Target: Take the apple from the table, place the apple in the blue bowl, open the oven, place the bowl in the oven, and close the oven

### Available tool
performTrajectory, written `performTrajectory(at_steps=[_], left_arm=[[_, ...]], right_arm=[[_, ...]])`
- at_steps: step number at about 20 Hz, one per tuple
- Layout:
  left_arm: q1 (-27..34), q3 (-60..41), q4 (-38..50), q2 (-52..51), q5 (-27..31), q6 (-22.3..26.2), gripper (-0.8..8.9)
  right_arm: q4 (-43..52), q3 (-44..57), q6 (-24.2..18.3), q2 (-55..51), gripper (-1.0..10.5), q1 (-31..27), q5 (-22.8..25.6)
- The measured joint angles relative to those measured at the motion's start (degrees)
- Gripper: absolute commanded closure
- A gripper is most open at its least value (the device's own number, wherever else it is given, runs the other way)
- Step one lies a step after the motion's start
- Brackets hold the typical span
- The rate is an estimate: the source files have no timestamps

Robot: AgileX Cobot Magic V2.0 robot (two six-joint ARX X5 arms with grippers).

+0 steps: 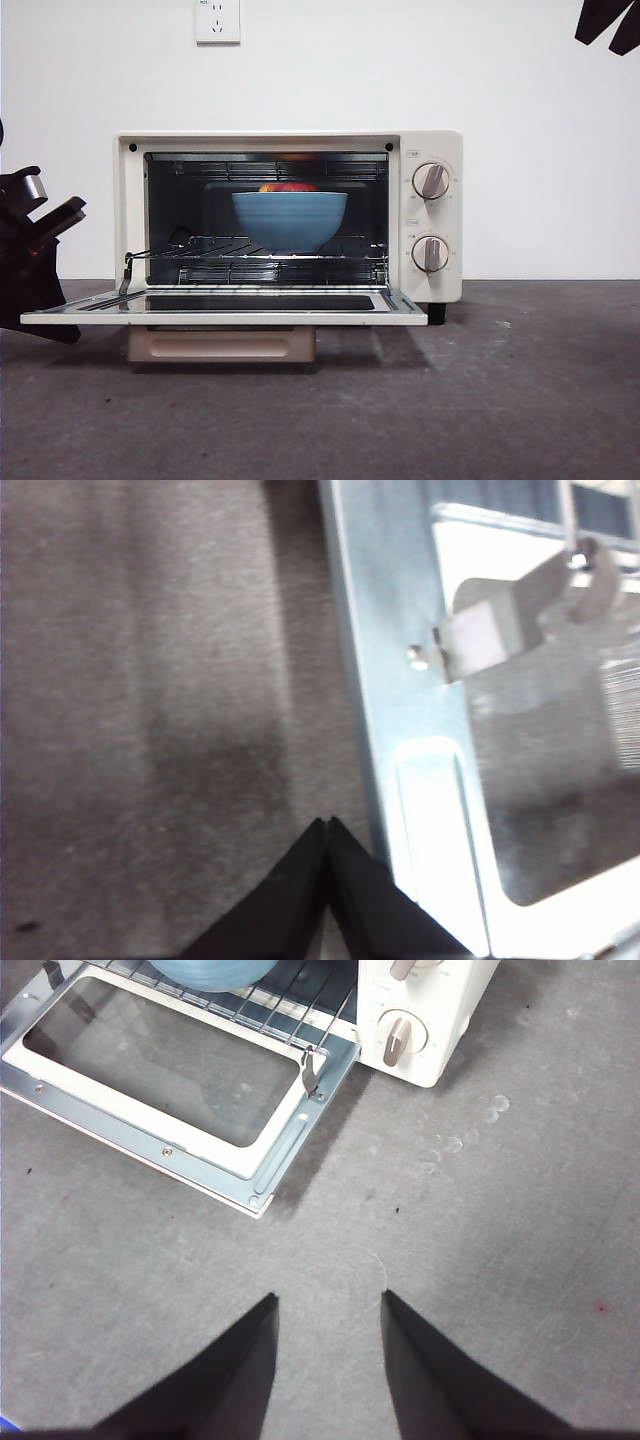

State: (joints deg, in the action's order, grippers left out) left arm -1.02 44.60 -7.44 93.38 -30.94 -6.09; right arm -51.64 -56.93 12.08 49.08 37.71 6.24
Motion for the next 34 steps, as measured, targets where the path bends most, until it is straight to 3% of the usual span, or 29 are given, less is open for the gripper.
performTrajectory(at_steps=[10, 14, 18, 25, 28, 34], left_arm=[[2.82, -0.61, 15.87, 0.46, -15.74, -14.51, 8.07], [2.99, -1.46, 22.73, 0.87, -15.61, -21.55, 8.07], [2.97, -1.64, 29.22, 1.46, -10.25, -26.71, 8.07], [2.99, -1.84, 32.59, 1.73, -9.75, -28.26, 8.07], [2.05, 0.48, 40.22, 0.37, -14.21, -27.87, 8.07], [2.12, 0.48, 39.87, -0.11, -14.93, -28.48, 8.07]], right_arm=[[0.0, 0.0, 0.44, 0.0, 7.8, 0.0, 0.0], [-0.07, 0.0, 1.64, -0.33, 7.8, 0.0, 0.0], [-0.37, 0.0, 3.23, -0.44, 7.8, 0.0, 0.0], [-0.37, 0.0, 3.45, -0.46, 7.8, 0.0, 0.0], [-0.39, 0.0, 3.45, -0.48, 7.8, 0.0, 0.04], [-0.7, 0.0, 3.43, -0.52, 7.8, 0.0, 1.14]])
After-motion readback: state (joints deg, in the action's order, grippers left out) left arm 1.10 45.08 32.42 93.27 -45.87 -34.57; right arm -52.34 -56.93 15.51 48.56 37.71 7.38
